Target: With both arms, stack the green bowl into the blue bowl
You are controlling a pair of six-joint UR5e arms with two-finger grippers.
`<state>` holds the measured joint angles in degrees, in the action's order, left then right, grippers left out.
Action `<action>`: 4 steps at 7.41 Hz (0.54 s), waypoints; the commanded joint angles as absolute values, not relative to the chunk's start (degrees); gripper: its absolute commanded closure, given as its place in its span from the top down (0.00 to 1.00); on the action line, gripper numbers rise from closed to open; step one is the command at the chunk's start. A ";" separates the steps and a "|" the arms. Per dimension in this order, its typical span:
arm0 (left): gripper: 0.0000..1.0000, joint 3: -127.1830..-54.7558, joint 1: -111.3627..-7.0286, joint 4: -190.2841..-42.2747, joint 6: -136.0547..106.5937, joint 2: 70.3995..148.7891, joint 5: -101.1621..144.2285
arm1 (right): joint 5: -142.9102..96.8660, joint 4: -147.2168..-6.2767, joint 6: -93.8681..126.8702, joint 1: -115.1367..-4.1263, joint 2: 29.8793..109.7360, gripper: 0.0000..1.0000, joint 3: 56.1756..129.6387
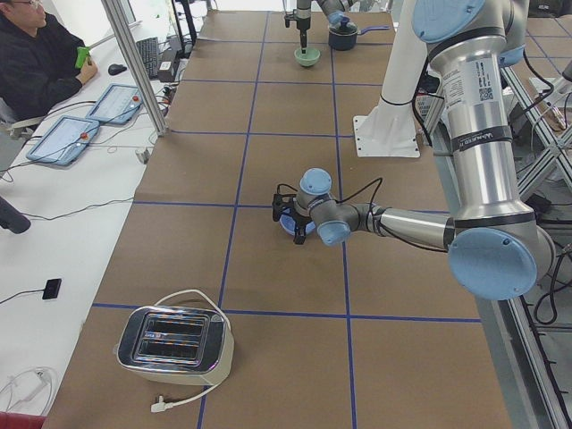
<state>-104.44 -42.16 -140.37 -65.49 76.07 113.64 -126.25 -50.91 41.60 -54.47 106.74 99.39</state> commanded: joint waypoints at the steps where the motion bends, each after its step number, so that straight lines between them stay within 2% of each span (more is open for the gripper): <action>1: 0.87 -104.41 -42.19 -140.36 -65.39 76.11 113.64 | -126.12 -48.08 41.49 -54.23 107.14 0.93 98.00; 2: 0.80 -104.41 -42.10 -140.36 -65.39 76.11 113.64 | -126.12 -48.08 41.31 -54.23 107.14 0.66 98.00; 3: 0.66 -104.24 -42.19 -140.36 -65.39 76.11 113.73 | -126.12 -47.99 41.31 -54.14 107.14 0.57 97.91; 4: 0.54 -104.24 -42.19 -140.36 -65.39 76.11 113.73 | -125.95 -47.99 41.31 -54.05 107.14 0.33 97.91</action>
